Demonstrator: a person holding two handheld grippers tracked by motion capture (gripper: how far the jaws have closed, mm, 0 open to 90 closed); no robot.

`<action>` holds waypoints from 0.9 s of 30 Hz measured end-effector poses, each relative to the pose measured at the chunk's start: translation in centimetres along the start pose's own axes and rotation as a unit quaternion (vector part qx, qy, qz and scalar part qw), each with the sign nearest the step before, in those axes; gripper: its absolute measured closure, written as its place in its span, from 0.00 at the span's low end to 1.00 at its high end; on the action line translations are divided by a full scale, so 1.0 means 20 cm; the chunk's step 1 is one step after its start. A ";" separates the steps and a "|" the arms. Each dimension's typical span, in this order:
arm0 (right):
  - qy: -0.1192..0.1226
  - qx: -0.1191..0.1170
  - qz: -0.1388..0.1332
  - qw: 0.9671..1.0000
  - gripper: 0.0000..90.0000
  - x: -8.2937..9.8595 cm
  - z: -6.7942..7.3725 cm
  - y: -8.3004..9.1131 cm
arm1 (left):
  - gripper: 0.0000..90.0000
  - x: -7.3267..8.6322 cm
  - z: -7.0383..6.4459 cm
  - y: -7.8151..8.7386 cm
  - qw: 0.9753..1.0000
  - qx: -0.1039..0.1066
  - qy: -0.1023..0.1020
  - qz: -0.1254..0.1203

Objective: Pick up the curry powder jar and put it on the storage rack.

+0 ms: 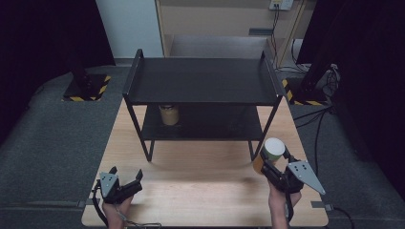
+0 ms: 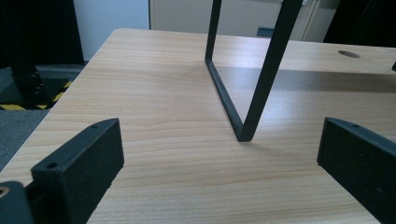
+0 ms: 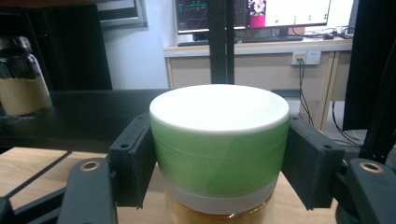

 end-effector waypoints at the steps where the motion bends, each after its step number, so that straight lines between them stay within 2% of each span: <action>1: 0.000 0.000 -0.001 1.000 0.37 0.00 0.00 0.00 | 0.00 0.00 0.00 0.00 1.000 0.000 0.001 0.000; 5: 0.002 -0.003 0.000 1.000 0.37 -0.04 0.01 -0.03 | 0.00 0.00 0.00 0.00 1.000 0.001 0.000 0.002; 10: -0.005 -0.009 0.000 1.000 0.37 -0.06 0.00 -0.05 | 0.00 0.00 0.00 0.00 1.000 0.002 0.001 0.002; 16: 0.000 -0.015 0.004 1.000 0.37 -0.09 0.02 -0.08 | 0.00 0.00 0.01 0.00 1.000 0.003 0.003 0.002; 27: -0.006 -0.032 -0.010 0.999 0.37 -0.17 0.03 -0.13 | 0.00 0.00 0.01 0.00 1.000 0.005 0.005 0.002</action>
Point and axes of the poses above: each handheld gripper's, and its own axes: y roughly backward along the jaws, x roughly out of its underside, z roughly to its left, the point moved 6 cm from there along -y, roughly forward along the jaws, and after that the axes turned 15 degrees about y, right-handed, at the moved point
